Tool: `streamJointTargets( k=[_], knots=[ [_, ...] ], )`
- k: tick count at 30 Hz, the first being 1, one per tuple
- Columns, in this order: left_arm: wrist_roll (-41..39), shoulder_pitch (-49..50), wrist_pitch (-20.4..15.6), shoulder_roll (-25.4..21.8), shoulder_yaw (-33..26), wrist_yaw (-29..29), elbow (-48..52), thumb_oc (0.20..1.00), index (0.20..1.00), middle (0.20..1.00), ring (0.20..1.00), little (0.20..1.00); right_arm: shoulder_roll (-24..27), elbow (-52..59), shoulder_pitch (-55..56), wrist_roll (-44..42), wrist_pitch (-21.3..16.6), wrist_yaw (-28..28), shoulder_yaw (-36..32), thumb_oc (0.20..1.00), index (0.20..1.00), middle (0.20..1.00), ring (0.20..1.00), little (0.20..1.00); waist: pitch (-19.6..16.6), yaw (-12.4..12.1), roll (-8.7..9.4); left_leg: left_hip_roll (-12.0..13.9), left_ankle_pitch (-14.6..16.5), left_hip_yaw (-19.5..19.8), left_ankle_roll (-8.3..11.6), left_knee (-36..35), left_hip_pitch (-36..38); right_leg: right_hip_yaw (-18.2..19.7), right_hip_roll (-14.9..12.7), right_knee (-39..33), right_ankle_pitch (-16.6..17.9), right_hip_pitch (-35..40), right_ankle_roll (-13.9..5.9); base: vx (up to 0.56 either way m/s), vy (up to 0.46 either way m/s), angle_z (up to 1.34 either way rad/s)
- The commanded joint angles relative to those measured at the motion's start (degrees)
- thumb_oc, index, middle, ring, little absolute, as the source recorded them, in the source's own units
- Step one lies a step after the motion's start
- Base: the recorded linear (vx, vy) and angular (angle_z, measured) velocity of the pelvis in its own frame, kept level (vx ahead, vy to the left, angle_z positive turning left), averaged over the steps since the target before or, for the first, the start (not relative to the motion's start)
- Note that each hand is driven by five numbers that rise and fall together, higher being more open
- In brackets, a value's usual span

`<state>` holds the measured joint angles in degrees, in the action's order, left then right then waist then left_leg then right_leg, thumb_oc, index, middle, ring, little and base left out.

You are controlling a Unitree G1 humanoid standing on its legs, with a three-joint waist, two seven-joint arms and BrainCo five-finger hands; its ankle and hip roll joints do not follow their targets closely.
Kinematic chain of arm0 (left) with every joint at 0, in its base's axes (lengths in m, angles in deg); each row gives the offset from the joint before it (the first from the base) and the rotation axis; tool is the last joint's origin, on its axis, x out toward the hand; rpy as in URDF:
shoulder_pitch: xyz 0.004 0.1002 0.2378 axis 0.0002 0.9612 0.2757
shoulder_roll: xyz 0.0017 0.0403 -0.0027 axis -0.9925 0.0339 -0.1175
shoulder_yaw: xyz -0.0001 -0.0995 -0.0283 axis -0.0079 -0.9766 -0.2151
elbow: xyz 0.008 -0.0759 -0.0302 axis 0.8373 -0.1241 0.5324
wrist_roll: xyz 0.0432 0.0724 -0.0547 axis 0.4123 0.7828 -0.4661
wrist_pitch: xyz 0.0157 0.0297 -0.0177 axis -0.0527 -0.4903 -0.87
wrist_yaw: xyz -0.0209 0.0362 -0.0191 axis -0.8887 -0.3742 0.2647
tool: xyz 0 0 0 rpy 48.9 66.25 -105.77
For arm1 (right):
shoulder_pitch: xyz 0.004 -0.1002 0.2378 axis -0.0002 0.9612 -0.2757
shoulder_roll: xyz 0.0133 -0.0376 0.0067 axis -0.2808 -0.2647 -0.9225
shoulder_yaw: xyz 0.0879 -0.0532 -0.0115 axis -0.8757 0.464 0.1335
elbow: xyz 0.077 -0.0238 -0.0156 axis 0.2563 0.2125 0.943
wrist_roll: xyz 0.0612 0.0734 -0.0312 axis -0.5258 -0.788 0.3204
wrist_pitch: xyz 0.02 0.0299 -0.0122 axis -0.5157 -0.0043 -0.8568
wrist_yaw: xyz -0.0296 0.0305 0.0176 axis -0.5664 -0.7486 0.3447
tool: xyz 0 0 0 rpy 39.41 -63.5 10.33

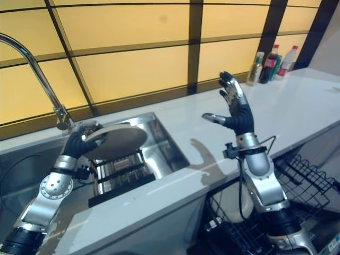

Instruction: Pick up plates and place into dishwasher.

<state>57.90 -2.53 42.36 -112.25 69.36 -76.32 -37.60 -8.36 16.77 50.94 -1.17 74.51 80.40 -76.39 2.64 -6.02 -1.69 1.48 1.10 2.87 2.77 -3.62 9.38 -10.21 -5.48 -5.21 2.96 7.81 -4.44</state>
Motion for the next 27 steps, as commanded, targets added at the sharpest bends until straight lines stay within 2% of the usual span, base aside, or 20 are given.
streamJointTargets(
  k=[1,8,12,17,20,22,24,27],
  knots=[
    [-6.72,-7.70,-0.45,0.21,1.82,-1.40,1.84,0.200,0.200,0.200,0.200,0.200,-0.65,3.07,-5.31,-1.09,-0.03,2.14,1.97,1.000,1.000,1.000,1.000,1.000,-2.25,-0.73,2.00,-3.38,3.20,0.35,-2.21,2.24,-3.75,-1.10,1.58,5.20,-7.85,-0.79,-0.38,-0.01,-0.021,0.04],
    [-6.81,-8.62,0.88,5.72,6.24,-2.65,2.54,0.200,0.200,0.200,0.200,0.200,-2.67,1.92,-7.12,-0.30,3.45,5.55,6.95,1.000,1.000,1.000,1.000,1.000,-1.93,-0.91,2.67,-3.71,3.40,0.38,-2.63,2.50,-3.87,-1.05,1.58,5.44,-7.83,-0.90,-0.21,0.00,-0.003,0.01],
    [-6.77,-8.41,2.40,5.77,6.61,-3.53,3.10,0.200,0.200,0.200,0.200,0.200,-1.67,1.75,-5.50,0.35,7.62,10.84,9.10,1.000,1.000,1.000,1.000,1.000,-1.85,-0.79,2.98,-3.68,3.28,0.06,-2.76,2.21,-3.83,-0.95,1.45,5.49,-7.85,-0.95,-0.30,0.00,0.000,0.00],
    [-7.49,-7.36,2.89,4.63,5.95,-3.11,2.95,0.200,0.200,0.200,0.200,0.200,0.28,2.59,-3.33,-2.30,7.49,11.12,9.33,1.000,1.000,1.000,1.000,1.000,-1.43,-0.58,3.52,-3.67,3.38,-0.27,-2.86,2.35,-3.75,-0.79,1.35,5.32,-7.56,-0.91,-0.42,0.00,0.000,0.00],
    [-6.91,-6.95,1.72,5.33,5.96,-3.23,2.32,0.200,0.200,0.200,0.200,0.200,-1.64,1.73,-3.72,-2.37,7.67,11.15,9.79,1.000,1.000,1.000,1.000,1.000,-1.23,-0.72,3.49,-3.93,3.68,-0.06,-2.96,3.09,-3.99,-0.29,1.31,5.30,-7.39,-1.07,-0.39,0.03,0.009,-0.01],
    [-6.17,-6.73,1.74,5.81,6.01,-3.14,2.49,0.200,0.200,0.200,0.200,0.200,-2.61,1.36,-3.80,-1.51,8.87,11.62,10.60,1.000,1.000,1.000,1.000,1.000,-1.20,-0.87,3.42,-3.99,3.85,-0.13,-3.01,3.37,-4.06,-0.18,1.20,5.18,-7.36,-1.00,-0.42,0.04,0.020,-0.01],
    [-5.83,-6.78,2.22,6.12,6.20,-3.09,2.63,0.200,0.200,0.200,0.200,0.200,-2.51,0.75,-3.41,0.77,12.63,12.95,11.83,1.000,1.000,1.000,1.000,1.000,-1.21,-1.02,3.45,-4.06,3.76,0.02,-3.07,3.24,-4.09,-0.22,1.14,5.12,-7.36,-0.96,-0.43,0.04,0.016,0.00],
    [-5.95,-6.96,3.48,5.96,6.66,-2.93,3.15,0.200,0.200,0.200,0.200,0.200,-1.60,0.50,-2.98,0.34,14.45,12.48,13.06,1.000,1.000,1.000,1.000,1.000,-0.98,-1.16,3.75,-4.01,3.68,0.13,-3.04,3.27,-4.10,-0.47,0.99,5.30,-7.38,-0.88,-0.52,0.03,0.005,0.00]
  ],
)
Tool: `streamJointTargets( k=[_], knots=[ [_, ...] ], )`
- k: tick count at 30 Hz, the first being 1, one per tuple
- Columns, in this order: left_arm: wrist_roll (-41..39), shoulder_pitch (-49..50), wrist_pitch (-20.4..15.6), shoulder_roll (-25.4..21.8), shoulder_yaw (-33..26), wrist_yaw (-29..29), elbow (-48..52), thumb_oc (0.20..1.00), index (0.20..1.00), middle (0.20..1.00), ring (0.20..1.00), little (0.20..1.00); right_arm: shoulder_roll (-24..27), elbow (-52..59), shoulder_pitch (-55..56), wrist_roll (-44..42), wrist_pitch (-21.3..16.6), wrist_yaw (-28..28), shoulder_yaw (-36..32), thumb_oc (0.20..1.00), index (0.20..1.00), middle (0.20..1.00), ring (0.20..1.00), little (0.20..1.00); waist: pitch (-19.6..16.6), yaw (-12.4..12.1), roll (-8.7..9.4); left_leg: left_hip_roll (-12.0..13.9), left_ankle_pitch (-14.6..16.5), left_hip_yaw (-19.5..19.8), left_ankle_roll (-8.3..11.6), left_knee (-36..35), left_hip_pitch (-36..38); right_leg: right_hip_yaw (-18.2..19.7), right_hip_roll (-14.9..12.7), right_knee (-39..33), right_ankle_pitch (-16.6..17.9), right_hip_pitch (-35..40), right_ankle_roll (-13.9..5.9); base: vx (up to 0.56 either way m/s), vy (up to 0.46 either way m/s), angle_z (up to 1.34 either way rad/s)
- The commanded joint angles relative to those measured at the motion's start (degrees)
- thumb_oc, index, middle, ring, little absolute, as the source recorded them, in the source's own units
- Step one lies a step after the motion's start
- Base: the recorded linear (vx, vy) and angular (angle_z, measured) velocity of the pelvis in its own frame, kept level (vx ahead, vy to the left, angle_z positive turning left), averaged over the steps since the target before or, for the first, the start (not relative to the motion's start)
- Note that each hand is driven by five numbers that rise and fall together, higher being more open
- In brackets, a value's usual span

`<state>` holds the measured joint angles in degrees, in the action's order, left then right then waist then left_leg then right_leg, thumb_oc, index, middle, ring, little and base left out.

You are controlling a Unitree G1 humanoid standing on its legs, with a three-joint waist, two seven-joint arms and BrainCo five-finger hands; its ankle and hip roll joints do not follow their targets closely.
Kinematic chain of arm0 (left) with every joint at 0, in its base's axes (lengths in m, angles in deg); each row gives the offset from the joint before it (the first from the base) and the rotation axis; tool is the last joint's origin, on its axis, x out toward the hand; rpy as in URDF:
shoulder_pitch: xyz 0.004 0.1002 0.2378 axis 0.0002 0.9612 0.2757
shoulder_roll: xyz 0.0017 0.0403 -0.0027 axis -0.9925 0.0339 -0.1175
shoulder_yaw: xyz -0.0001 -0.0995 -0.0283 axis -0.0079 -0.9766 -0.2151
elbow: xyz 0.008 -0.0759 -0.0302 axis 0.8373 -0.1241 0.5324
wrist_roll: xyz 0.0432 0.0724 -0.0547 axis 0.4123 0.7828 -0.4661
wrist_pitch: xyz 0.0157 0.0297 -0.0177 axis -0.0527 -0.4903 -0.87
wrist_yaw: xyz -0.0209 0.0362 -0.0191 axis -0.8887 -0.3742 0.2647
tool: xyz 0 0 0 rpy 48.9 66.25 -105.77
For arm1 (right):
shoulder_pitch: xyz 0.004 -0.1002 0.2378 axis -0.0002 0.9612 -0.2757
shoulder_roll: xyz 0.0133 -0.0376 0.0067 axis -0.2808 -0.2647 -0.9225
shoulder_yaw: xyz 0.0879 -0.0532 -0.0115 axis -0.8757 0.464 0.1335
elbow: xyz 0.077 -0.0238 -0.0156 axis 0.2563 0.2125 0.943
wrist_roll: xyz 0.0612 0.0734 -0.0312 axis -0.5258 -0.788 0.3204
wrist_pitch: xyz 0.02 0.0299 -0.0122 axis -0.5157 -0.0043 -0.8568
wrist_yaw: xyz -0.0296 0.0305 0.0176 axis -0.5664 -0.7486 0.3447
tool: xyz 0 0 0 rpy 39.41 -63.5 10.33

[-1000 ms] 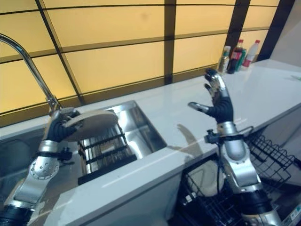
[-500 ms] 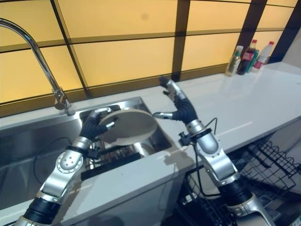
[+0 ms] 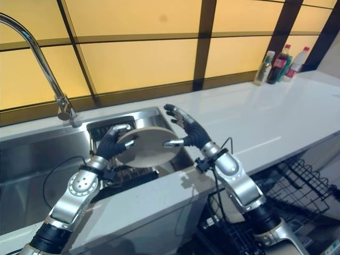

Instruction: Pick up plates and place into dishwasher.

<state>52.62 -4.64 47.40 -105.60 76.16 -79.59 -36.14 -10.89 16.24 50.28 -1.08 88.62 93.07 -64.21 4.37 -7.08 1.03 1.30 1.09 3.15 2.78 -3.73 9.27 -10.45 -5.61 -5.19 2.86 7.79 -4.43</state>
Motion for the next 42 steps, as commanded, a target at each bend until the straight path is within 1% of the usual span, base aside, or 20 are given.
streamJointTargets(
  k=[1,5,7,11,16,19,20,21,22,23,24,28,33,42],
  knots=[
    [-0.73,-4.86,-1.40,-0.67,0.10,0.52,1.60,0.200,0.200,0.200,0.200,0.200,1.05,0.85,-2.33,-0.20,0.71,-0.41,1.15,1.000,1.000,1.000,1.000,1.000,-2.60,-0.12,1.11,-3.84,3.71,-0.07,-3.07,3.44,-3.97,-0.26,1.10,5.40,-7.28,-0.87,-0.53,0.00,0.000,0.00],
    [-0.59,-4.61,-0.80,-0.16,0.60,0.34,0.81,0.200,0.200,0.200,0.200,0.200,-0.18,-0.08,-3.00,-0.51,1.92,0.44,2.47,1.000,1.000,1.000,1.000,1.000,-2.23,-0.56,1.23,-4.16,4.04,0.46,-3.24,3.92,-3.92,-0.16,0.96,5.51,-7.25,-0.72,-0.62,0.04,0.012,0.01],
    [-1.51,-4.46,0.14,0.15,1.37,0.03,-0.06,0.200,0.200,0.200,0.200,0.200,-1.03,-0.57,-3.71,-0.03,3.49,0.99,3.97,1.000,1.000,1.000,1.000,1.000,-2.10,-0.81,1.25,-4.37,4.14,0.65,-3.33,4.22,-3.98,-0.06,0.79,5.54,-7.10,-0.74,-0.76,0.05,0.024,0.00],
    [-0.83,-4.43,-0.03,0.91,2.60,-0.54,-1.24,0.200,0.200,0.200,0.200,0.200,-1.80,-1.51,-5.59,1.45,7.38,1.52,6.88,1.000,1.000,1.000,1.000,1.000,-1.91,-1.33,1.42,-4.48,4.14,0.74,-3.49,4.29,-3.96,-0.20,0.51,5.57,-7.06,-0.58,-0.84,0.05,0.037,0.01],
    [-1.12,-4.91,0.32,0.57,3.03,-0.68,-1.18,0.200,0.200,0.200,0.200,0.200,-2.43,-2.36,-6.55,1.01,7.80,-0.46,8.44,1.000,1.000,1.000,1.000,1.000,-1.51,-2.01,2.07,-4.45,4.08,1.05,-3.65,3.87,-3.77,-0.65,0.27,5.75,-6.93,-0.53,-1.11,0.01,0.006,0.00],
    [-1.80,-5.26,0.54,0.71,3.27,-0.94,-1.43,0.200,0.200,0.200,0.200,0.200,-3.19,-2.68,-7.25,0.45,7.43,-1.32,8.80,1.000,1.000,1.000,1.000,1.000,-1.33,-2.18,2.28,-4.45,4.07,1.03,-3.74,3.80,-3.70,-0.83,0.05,6.04,-6.91,-0.62,-1.28,-0.03,0.015,0.06],
    [-2.48,-5.22,0.66,1.07,3.40,-0.82,-1.57,0.200,0.200,0.200,0.200,0.200,-3.64,-2.59,-7.58,-0.17,7.43,-2.04,8.90,0.947,0.947,0.947,0.947,0.947,-1.31,-2.22,2.26,-4.44,4.04,0.96,-3.77,3.77,-3.67,-0.88,-0.03,6.10,-6.87,-0.65,-1.32,-0.03,0.029,0.03],
    [-3.39,-5.22,0.74,1.32,3.57,-0.73,-1.79,0.200,0.200,0.200,0.200,0.200,-4.05,-2.67,-7.93,-0.64,7.51,-2.52,8.91,0.627,0.627,0.627,0.627,0.627,-1.34,-2.26,2.17,-4.46,4.00,0.92,-3.81,3.74,-3.67,-0.94,-0.12,6.13,-6.80,-0.71,-1.35,-0.04,0.030,0.01],
    [-3.82,-5.17,0.93,1.52,3.71,-0.84,-1.81,0.200,0.200,0.200,0.200,0.200,-4.39,-2.72,-8.04,-0.86,7.38,-2.77,8.80,0.398,0.398,0.398,0.398,0.398,-1.37,-2.29,2.13,-4.48,4.02,0.91,-3.86,3.74,-3.66,-0.96,-0.16,6.15,-6.77,-0.75,-1.38,-0.04,0.026,0.01],
    [-4.08,-4.89,0.82,1.82,4.05,-1.04,-1.97,0.200,0.200,0.200,0.200,0.200,-4.78,-2.75,-8.13,-1.17,7.30,-3.01,8.56,0.238,0.238,0.238,0.238,0.238,-1.40,-2.34,2.03,-4.53,4.05,0.94,-3.93,3.78,-3.69,-0.94,-0.22,6.21,-6.75,-0.81,-1.43,-0.04,0.020,0.01],
    [-4.37,-4.74,0.83,2.06,4.41,-1.07,-2.11,0.200,0.200,0.200,0.200,0.200,-5.08,-2.94,-8.31,-1.03,7.27,-2.95,8.45,0.200,0.200,0.200,0.200,0.200,-1.42,-2.39,1.97,-4.57,4.03,0.96,-3.96,3.75,-3.72,-0.96,-0.28,6.29,-6.70,-0.89,-1.50,-0.05,0.016,0.01],
    [-4.22,-4.57,0.92,2.88,4.99,-1.45,-2.54,0.200,0.200,0.200,0.200,0.200,-5.49,-2.92,-8.41,0.27,8.18,-2.48,8.41,0.200,0.200,0.200,0.200,0.200,-1.42,-2.36,1.98,-4.66,4.17,0.75,-4.22,3.83,-3.66,-0.84,-0.48,6.72,-6.70,-1.20,-1.59,-0.06,0.008,0.00],
    [-4.40,-5.16,0.77,2.66,5.06,-1.03,-2.94,0.200,0.200,0.200,0.200,0.200,-4.73,-3.50,-8.12,0.41,7.57,-2.49,7.90,0.200,0.200,0.200,0.200,0.200,-1.49,-2.11,2.05,-4.49,3.81,0.38,-4.30,3.30,-3.38,-0.99,-0.35,6.87,-6.65,-1.01,-1.67,-0.07,-0.009,0.00],
    [-4.26,-6.82,0.09,3.38,5.70,0.21,-3.97,0.200,0.200,0.200,0.200,0.200,-3.71,-3.42,-8.26,1.51,8.18,-1.70,6.43,0.200,0.200,0.200,0.200,0.200,-2.28,-1.34,1.94,-4.25,3.13,0.30,-4.02,2.72,-3.52,-1.06,-0.12,7.04,-6.71,-1.12,-1.57,-0.07,-0.007,0.00]
  ],
)
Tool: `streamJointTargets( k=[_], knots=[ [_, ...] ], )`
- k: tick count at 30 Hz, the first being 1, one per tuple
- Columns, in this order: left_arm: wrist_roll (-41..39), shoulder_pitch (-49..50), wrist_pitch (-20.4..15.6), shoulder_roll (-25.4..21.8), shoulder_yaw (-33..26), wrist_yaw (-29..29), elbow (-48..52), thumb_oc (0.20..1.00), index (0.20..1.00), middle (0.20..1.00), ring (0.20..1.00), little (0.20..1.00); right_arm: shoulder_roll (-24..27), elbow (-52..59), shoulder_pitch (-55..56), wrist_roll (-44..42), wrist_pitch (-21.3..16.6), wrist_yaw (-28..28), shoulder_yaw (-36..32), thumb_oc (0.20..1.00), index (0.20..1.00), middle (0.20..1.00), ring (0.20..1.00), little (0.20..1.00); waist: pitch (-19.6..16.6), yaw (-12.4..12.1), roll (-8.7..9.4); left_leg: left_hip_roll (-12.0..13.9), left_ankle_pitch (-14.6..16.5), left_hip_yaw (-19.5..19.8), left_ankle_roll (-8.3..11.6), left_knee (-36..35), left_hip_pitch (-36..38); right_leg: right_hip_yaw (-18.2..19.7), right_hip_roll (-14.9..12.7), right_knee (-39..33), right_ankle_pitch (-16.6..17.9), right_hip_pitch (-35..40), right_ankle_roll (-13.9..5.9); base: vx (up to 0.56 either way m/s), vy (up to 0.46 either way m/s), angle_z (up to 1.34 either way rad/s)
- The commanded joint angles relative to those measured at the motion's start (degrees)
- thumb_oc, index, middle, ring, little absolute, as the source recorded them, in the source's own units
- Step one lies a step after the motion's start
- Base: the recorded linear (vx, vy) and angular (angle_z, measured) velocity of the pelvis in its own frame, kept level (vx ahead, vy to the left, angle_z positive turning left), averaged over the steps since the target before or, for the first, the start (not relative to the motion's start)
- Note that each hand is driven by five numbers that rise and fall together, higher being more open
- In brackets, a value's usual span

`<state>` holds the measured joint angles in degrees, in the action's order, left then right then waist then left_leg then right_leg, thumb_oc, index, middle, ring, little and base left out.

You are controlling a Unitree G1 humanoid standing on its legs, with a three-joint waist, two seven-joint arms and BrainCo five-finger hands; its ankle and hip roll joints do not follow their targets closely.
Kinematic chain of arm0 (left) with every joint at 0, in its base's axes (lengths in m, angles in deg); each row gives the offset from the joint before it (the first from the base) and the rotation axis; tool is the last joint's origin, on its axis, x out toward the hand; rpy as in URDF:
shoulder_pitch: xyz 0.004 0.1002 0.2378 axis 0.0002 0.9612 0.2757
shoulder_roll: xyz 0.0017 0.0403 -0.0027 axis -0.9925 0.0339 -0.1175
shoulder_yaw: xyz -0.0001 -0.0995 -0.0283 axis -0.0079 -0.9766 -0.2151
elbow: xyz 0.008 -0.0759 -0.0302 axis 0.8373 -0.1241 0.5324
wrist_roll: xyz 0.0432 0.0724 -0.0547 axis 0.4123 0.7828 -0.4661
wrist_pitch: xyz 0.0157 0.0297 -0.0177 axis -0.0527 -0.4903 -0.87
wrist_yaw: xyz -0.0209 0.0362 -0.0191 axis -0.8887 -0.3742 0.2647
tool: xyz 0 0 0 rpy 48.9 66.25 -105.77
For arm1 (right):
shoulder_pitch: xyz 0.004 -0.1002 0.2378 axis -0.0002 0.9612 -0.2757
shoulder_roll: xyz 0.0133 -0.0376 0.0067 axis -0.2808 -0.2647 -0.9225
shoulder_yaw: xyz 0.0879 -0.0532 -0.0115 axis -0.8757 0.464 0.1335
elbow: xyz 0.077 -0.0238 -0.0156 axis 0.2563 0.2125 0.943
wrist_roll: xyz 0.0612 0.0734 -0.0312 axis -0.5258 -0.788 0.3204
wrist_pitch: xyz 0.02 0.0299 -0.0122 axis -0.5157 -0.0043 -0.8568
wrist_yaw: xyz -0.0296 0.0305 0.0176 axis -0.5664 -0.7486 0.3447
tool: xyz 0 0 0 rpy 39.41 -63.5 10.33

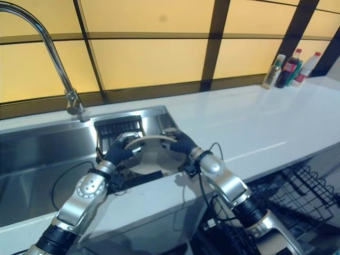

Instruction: Pick up plates and place into dishwasher.

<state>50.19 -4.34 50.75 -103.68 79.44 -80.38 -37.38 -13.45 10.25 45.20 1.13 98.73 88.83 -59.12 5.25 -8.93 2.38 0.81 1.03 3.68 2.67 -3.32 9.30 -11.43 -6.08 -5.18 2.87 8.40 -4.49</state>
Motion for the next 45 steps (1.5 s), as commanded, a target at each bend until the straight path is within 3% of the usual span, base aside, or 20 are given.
streamJointTargets(
  k=[1,5,6,7,20,32,38,45],
  knots=[
    [-1.73,-7.32,-3.41,1.61,2.36,1.16,-3.01,0.200,0.200,0.200,0.200,0.200,-0.96,2.67,-3.18,-0.42,-2.08,2.87,1.05,0.200,0.200,0.200,0.200,0.200,-3.19,0.70,0.59,-3.76,3.17,-0.29,-3.96,2.37,-3.53,-0.01,0.44,7.27,-6.79,-1.87,-1.39,-0.07,-0.013,0.00],
    [-1.72,-7.75,-3.21,1.62,2.63,1.88,-2.93,0.200,0.200,0.200,0.200,0.200,-0.37,3.04,-3.45,0.26,-2.44,2.68,0.70,0.200,0.200,0.200,0.200,0.200,-3.25,0.95,0.52,-3.72,3.09,-0.51,-3.98,2.26,-3.45,0.10,0.63,7.32,-6.85,-1.80,-1.24,-0.07,-0.016,0.00],
    [-1.68,-7.92,-2.83,1.81,2.62,2.91,-2.98,0.401,0.401,0.401,0.401,0.401,-0.35,3.06,-3.66,0.72,-2.64,2.43,0.39,0.200,0.200,0.200,0.200,0.200,-3.28,1.06,0.54,-3.67,3.03,-0.51,-3.98,2.08,-3.37,0.13,0.73,7.27,-6.88,-1.69,-1.17,-0.09,-0.026,0.00],
    [-2.18,-8.14,-2.51,1.97,2.55,3.52,-3.15,1.000,1.000,1.000,1.000,1.000,-0.28,3.12,-3.89,1.04,-2.64,2.14,0.08,0.200,0.200,0.200,0.200,0.200,-3.32,1.18,0.54,-3.58,2.92,-0.54,-3.92,1.89,-3.33,0.13,0.80,7.23,-6.93,-1.63,-1.14,-0.09,-0.026,0.00],
    [-3.75,-8.63,-4.15,3.05,0.94,5.53,-5.50,1.000,1.000,1.000,1.000,1.000,2.70,4.39,-4.43,4.60,-3.75,-0.60,-5.80,0.200,0.200,0.200,0.200,0.200,-4.00,2.80,0.39,-2.64,2.27,-1.19,-3.36,0.71,-3.24,0.57,1.42,7.76,-7.15,-1.92,-0.80,-0.06,-0.020,0.00],
    [-4.75,-9.02,-4.09,2.80,0.66,6.30,-6.82,1.000,1.000,1.000,1.000,1.000,6.15,3.62,-11.94,9.87,-5.26,-10.79,-10.84,0.200,0.200,0.200,0.200,0.200,-4.35,3.55,0.40,-2.24,2.89,-1.52,-3.26,1.13,-3.17,1.37,1.86,9.24,-7.84,-2.22,-0.36,-0.01,-0.010,-0.01],
    [-5.25,-7.48,-3.71,1.34,-1.20,6.69,-6.23,1.000,1.000,1.000,1.000,1.000,10.16,3.09,-9.49,11.39,-6.72,-15.84,-16.78,0.200,0.200,0.200,0.200,0.200,-4.53,4.54,0.18,-1.98,3.00,-2.28,-3.20,1.06,-3.16,1.96,2.03,9.13,-7.62,-2.31,-0.42,0.00,-0.008,-0.02],
    [-5.68,-2.77,-3.42,-0.91,-6.24,5.51,-6.36,1.000,1.000,1.000,1.000,1.000,12.99,4.33,1.73,10.15,-10.11,-19.99,-27.77,0.200,0.200,0.200,0.200,0.200,-4.82,6.60,-0.28,-1.94,3.23,-3.69,-3.48,1.50,-3.49,4.07,2.20,8.87,-6.95,-3.34,-0.54,0.02,-0.054,-0.10]
  ],
)
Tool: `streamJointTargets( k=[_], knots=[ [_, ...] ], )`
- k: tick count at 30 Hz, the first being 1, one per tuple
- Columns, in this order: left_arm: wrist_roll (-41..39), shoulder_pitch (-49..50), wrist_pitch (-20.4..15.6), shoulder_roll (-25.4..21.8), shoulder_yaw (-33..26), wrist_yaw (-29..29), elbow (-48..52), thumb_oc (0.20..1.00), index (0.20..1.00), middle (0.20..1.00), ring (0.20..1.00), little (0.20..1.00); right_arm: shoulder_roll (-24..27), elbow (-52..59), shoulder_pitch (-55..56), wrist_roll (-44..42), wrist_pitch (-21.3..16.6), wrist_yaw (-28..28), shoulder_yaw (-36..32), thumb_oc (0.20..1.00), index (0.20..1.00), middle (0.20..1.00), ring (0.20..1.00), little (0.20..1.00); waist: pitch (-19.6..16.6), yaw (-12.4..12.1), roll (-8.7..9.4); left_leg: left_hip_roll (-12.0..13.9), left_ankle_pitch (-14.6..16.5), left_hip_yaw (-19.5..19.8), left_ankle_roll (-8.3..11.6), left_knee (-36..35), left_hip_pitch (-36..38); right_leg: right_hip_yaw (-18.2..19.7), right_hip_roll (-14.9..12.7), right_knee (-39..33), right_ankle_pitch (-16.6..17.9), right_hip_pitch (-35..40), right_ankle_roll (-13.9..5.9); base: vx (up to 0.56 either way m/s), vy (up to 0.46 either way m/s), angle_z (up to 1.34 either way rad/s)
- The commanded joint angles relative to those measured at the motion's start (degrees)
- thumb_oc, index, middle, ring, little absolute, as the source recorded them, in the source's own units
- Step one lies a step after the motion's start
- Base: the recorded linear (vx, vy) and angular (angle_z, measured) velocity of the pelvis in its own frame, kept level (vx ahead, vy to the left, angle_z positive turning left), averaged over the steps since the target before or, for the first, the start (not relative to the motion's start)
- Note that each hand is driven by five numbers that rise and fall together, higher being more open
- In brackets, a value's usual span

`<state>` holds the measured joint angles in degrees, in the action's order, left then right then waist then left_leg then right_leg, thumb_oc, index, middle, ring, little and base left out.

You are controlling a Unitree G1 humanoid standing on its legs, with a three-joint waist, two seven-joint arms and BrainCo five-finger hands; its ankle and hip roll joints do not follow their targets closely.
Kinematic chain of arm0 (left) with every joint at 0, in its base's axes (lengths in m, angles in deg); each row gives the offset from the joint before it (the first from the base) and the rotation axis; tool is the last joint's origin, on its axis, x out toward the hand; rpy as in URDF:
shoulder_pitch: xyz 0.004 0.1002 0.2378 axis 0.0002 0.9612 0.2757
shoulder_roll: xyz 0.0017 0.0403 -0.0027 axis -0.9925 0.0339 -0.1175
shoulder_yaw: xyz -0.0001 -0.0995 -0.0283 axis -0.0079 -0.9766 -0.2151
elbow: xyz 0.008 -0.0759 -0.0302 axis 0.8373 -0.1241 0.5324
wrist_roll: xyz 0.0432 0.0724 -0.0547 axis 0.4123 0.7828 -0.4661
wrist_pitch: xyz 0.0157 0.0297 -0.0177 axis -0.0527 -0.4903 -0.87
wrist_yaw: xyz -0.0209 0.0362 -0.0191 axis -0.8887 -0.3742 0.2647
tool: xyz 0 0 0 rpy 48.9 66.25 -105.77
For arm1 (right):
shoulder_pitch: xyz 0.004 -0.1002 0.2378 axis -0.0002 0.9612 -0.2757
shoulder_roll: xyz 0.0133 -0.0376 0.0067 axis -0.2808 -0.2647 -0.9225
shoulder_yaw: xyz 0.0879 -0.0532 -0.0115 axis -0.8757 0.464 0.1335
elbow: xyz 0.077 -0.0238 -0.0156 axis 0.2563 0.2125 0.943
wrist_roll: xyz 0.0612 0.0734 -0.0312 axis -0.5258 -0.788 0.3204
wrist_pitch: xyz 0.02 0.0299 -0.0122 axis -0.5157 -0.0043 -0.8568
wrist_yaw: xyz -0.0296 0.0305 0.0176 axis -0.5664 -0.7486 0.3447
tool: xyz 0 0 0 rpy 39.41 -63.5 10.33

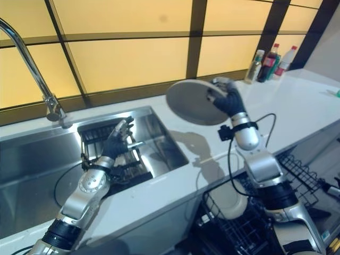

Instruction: Pick up plates and place into dishwasher.

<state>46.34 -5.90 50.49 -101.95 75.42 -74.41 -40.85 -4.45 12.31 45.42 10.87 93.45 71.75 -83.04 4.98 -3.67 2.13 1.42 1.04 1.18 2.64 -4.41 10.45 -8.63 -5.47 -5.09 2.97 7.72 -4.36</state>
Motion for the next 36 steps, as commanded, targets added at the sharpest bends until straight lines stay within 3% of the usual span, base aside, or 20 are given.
streamJointTargets(
  k=[1,11,22,30,33,35,36],
  knots=[
    [-1.85,-0.31,-3.07,-2.97,-3.28,-0.62,-2.77,1.000,1.000,1.000,1.000,1.000,3.92,2.42,3.72,0.89,-5.38,-2.98,-5.38,0.200,0.200,0.200,0.200,0.200,-4.63,1.77,-0.27,-2.59,3.67,-1.39,-3.50,2.58,-4.35,1.81,1.66,8.63,-7.37,-2.58,-0.74,0.05,-0.066,-0.17],
    [-1.63,4.24,-1.89,-5.13,-10.27,0.82,-3.56,1.000,1.000,1.000,1.000,1.000,2.77,0.35,15.49,4.66,-7.35,-7.96,-13.12,0.200,0.200,0.200,0.200,0.200,-4.75,3.98,-1.49,-2.89,4.76,-3.40,-3.81,3.43,-4.19,4.86,1.87,5.76,-6.65,-2.43,-0.88,0.06,-0.060,-0.16],
    [-1.45,7.29,-2.06,-4.35,-14.09,-0.35,-3.88,1.000,1.000,1.000,1.000,1.000,1.86,-3.32,19.71,4.51,-7.05,-10.11,-16.29,0.200,0.200,0.200,0.200,0.200,-4.56,3.73,-1.54,-4.06,5.65,-3.64,-4.53,4.34,-4.59,4.98,0.93,6.02,-6.30,-3.13,-1.50,0.05,0.077,-0.08],
    [-1.01,11.05,-3.85,-4.80,-17.19,-2.61,-4.18,1.000,1.000,1.000,1.000,1.000,0.16,-4.62,22.68,4.51,-8.53,-9.96,-17.54,0.200,0.200,0.200,0.200,0.200,-2.90,3.90,-1.43,-5.27,6.47,-4.09,-6.46,5.94,-5.08,4.45,-0.18,15.48,-5.84,-8.09,-2.53,0.05,0.105,-0.03],
    [-1.65,12.26,-4.06,-5.48,-18.34,-2.80,-4.21,1.000,1.000,1.000,1.000,1.000,0.23,-5.16,23.16,4.88,-8.71,-10.12,-17.31,0.200,0.200,0.200,0.200,0.200,-2.43,3.38,-1.09,-5.32,6.77,-4.44,-6.13,6.70,-5.38,4.47,-1.18,11.26,-4.26,-7.91,-2.70,0.07,-0.075,-0.11],
    [-1.90,12.81,-4.28,-6.28,-19.13,-2.76,-3.96,1.000,1.000,1.000,1.000,1.000,0.35,-5.70,23.19,4.67,-8.89,-11.13,-17.41,0.200,0.200,0.200,0.200,0.200,-1.89,2.88,-0.67,-4.78,7.28,-5.35,-5.65,6.97,-5.52,4.12,-2.38,8.43,-1.40,-8.00,-3.34,0.07,-0.198,-0.05],
    [-1.88,12.70,-4.37,-6.61,-19.47,-2.80,-4.14,1.000,1.000,1.000,1.000,1.000,0.46,-6.40,23.15,4.30,-9.33,-11.64,-17.70,0.200,0.200,0.200,0.200,0.200,-1.76,2.76,-0.67,-4.32,7.33,-5.68,-5.48,7.00,-5.70,4.18,-2.29,7.74,-1.77,-7.90,-3.60,0.06,-0.215,-0.03]
  ],
)
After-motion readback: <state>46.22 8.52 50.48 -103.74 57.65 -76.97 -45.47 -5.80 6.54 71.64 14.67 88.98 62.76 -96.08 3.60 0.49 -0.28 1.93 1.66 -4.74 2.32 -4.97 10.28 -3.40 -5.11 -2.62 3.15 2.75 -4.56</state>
